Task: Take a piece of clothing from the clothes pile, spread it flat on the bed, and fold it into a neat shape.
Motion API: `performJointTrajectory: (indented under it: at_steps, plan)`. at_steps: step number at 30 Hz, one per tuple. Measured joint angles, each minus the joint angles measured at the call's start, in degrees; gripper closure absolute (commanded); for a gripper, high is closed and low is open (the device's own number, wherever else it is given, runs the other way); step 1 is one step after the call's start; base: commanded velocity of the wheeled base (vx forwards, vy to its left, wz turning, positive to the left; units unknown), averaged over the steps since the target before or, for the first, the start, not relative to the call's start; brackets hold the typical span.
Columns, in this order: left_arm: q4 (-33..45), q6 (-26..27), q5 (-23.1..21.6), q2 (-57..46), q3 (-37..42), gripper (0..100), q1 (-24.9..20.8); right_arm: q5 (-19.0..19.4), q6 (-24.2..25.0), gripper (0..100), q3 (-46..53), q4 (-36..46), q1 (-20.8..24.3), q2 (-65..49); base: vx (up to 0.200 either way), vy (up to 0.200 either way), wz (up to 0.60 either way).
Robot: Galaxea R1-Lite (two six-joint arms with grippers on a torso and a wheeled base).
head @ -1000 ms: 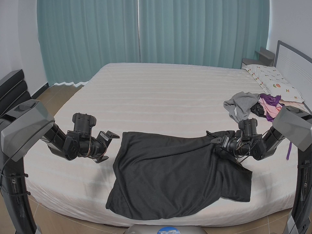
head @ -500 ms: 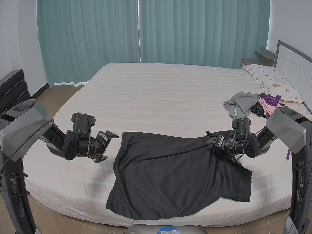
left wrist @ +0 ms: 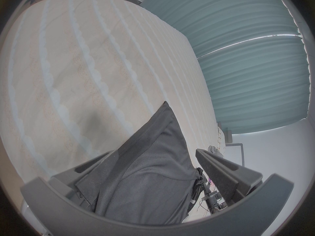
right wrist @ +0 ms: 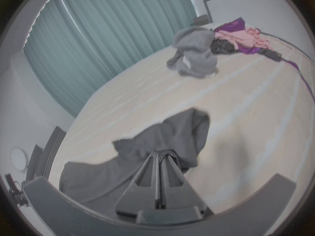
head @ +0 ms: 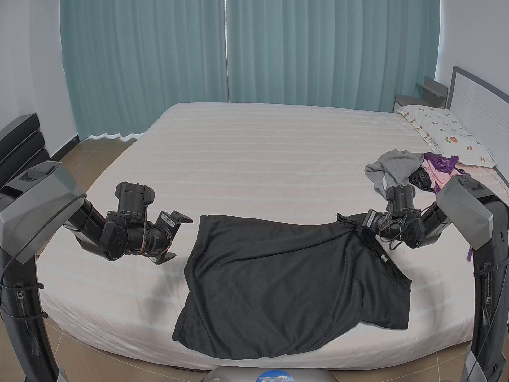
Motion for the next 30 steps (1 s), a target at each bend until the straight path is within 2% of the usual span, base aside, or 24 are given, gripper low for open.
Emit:
performJointTrajectory:
  at_steps: [10,11,21,26,30]
  plan:
    - [-0.3,0.0,0.2,0.3,-1.4,0,-0.1,-2.1,0.2,100,-5.2,-3.6,-5.7,1.7,0.0,0.0,0.0]
    - [-0.4,-0.1,0.2,0.4,-2.0,0,-0.1,-2.2,0.2,0,-5.4,-4.0,-6.1,2.1,0.0,0.0,0.0]
    - [-0.4,1.3,1.6,5.2,-11.5,0,-0.1,-1.1,1.9,0,-4.2,-4.6,-6.8,3.0,0.0,0.0,0.0]
    - [-0.1,6.5,2.0,9.4,-16.8,0,-0.4,0.0,4.9,0,-2.4,-4.6,-6.8,1.1,0.0,0.0,0.0]
    - [0.0,8.3,2.1,12.6,-20.7,0,-0.9,1.8,6.2,0,-0.5,-4.6,-7.2,-1.0,0.0,0.0,0.0]
